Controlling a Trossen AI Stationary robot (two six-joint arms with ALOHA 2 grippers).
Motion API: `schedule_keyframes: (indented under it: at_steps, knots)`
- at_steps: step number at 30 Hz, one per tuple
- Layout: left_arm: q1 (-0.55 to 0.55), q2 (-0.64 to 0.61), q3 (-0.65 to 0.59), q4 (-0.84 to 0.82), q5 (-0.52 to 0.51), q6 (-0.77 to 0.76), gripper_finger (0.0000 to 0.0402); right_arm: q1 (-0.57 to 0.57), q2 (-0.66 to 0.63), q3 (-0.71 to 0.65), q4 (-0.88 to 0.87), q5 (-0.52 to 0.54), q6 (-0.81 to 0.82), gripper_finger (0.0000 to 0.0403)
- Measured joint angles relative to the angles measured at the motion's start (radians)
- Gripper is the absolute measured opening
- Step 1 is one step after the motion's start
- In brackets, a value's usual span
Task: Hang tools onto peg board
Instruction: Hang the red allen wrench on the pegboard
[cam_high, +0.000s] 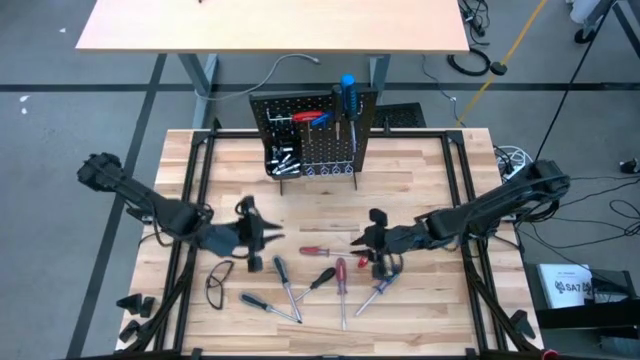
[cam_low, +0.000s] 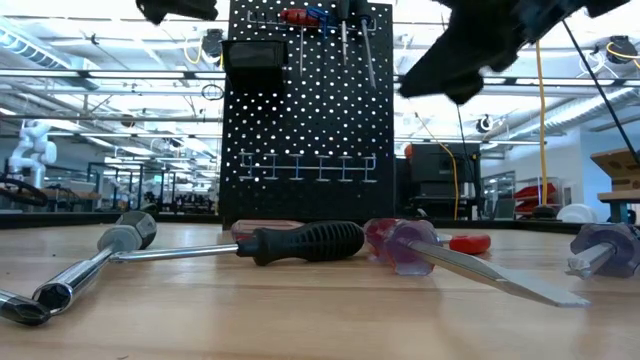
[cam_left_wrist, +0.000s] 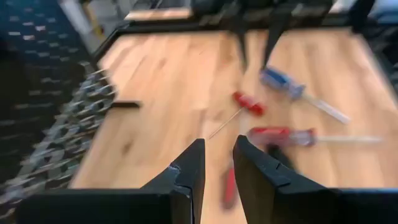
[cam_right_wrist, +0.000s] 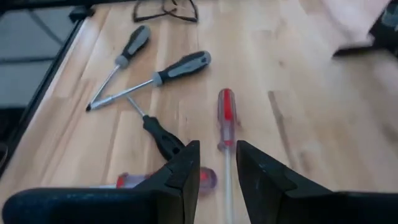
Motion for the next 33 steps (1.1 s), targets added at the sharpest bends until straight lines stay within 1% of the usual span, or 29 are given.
schedule_keyframes:
  at_steps: [3,6,10,13,15,17,22,28,33]
  knots:
    - [-0.029,0.0,-0.103,0.18,-0.009,0.003,0.0086,-0.027,0.07,0.0,0.041,-0.006,0.13,0.0095]
    - [-0.036,0.0,-0.182,0.324,-0.04,0.024,0.0086,-0.05,0.134,0.012,0.006,-0.007,0.265,0.0095]
    - [-0.032,0.0,-0.252,0.459,-0.069,0.056,0.0086,-0.067,0.199,0.077,-0.145,-0.011,0.461,0.0095]
    - [-0.03,0.0,-0.272,0.525,-0.07,0.085,0.0086,-0.071,0.252,0.159,-0.341,-0.011,0.526,0.0095]
    - [-0.03,0.0,-0.273,0.535,-0.069,0.104,0.0086,-0.07,0.293,0.223,-0.449,-0.011,0.545,0.0095]
    - [-0.03,0.0,-0.273,0.538,-0.068,0.107,0.0086,-0.07,0.337,0.281,-0.516,-0.011,0.545,0.0095]
    - [-0.03,0.0,-0.273,0.541,-0.056,0.107,0.0086,-0.073,0.44,0.388,-0.593,-0.014,0.513,0.0095]
    - [-0.032,0.0,-0.273,0.542,-0.019,0.108,0.0086,-0.097,0.504,0.413,-0.628,-0.083,0.532,0.0095]
    - [-0.032,0.0,-0.273,0.542,-0.011,0.115,0.0086,-0.097,0.526,0.416,-0.64,-0.082,0.539,0.0095]
